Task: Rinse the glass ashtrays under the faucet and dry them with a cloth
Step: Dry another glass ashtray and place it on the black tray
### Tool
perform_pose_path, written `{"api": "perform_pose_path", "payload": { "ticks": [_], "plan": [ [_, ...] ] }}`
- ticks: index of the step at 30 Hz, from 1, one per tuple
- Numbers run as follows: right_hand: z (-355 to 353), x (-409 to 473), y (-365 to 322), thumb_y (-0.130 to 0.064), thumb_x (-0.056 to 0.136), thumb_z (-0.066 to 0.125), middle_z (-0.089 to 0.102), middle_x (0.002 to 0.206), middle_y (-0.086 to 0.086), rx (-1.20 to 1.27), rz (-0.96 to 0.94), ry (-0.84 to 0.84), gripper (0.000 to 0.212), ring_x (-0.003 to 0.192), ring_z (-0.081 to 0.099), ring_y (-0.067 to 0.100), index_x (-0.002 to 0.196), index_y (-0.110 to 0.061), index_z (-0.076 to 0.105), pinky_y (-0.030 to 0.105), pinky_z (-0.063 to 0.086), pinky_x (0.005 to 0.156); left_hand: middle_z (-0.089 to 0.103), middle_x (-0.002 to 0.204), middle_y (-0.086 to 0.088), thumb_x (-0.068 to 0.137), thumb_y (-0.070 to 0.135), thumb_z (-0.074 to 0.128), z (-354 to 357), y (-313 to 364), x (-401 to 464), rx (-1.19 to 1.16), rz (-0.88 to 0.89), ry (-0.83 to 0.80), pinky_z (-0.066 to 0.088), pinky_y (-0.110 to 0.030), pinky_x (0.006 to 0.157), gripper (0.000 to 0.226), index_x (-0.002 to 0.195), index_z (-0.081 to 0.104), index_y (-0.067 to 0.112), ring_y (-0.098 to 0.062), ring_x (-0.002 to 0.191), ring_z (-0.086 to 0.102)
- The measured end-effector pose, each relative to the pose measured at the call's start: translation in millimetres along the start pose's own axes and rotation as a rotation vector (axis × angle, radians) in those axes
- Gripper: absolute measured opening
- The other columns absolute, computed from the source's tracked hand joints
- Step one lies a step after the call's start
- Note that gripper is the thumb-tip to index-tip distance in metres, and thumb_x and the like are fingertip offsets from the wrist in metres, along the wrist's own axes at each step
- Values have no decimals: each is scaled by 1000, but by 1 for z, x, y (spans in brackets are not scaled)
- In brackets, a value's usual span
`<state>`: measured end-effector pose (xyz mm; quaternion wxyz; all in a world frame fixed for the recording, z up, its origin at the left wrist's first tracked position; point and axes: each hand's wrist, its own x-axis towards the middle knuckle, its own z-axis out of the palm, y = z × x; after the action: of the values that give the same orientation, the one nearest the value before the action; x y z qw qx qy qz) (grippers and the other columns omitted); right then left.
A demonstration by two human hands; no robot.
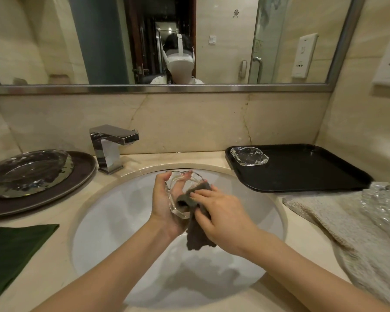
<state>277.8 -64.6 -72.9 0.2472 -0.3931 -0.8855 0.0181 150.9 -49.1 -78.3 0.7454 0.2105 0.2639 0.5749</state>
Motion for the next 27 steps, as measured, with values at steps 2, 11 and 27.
{"api": "perform_pose_path", "payload": {
  "ticks": [2, 11, 27],
  "plan": [
    [-1, 2, -7, -32, 81, 28, 63, 122, 2, 132, 2, 24, 54, 115, 54, 23, 120, -14, 62, 35, 42, 96, 59, 108, -17, 62, 51, 56, -3, -2, 2, -3, -6, -10, 40, -42, 99, 51, 97, 63, 14, -35, 107, 54],
    [-3, 8, 16, -20, 92, 49, 50, 131, 7, -99, 53, -57, 35, 122, 42, 27, 125, -10, 50, 34, 22, 109, 70, 88, -12, 75, 36, 48, -2, -6, 5, 131, 56, -17, 46, -33, 70, 39, 105, 64, 16, -25, 79, 63],
    [-50, 29, 65, -52, 89, 46, 54, 68, -2, 423, 535, 64, 40, 68, 51, 16, 76, -14, 52, 29, 34, 59, 63, 108, -17, 76, 41, 46, 35, 14, 37, 17, -3, -55, 45, -46, 92, 46, 102, 56, 5, -32, 100, 58]
  ]
}}
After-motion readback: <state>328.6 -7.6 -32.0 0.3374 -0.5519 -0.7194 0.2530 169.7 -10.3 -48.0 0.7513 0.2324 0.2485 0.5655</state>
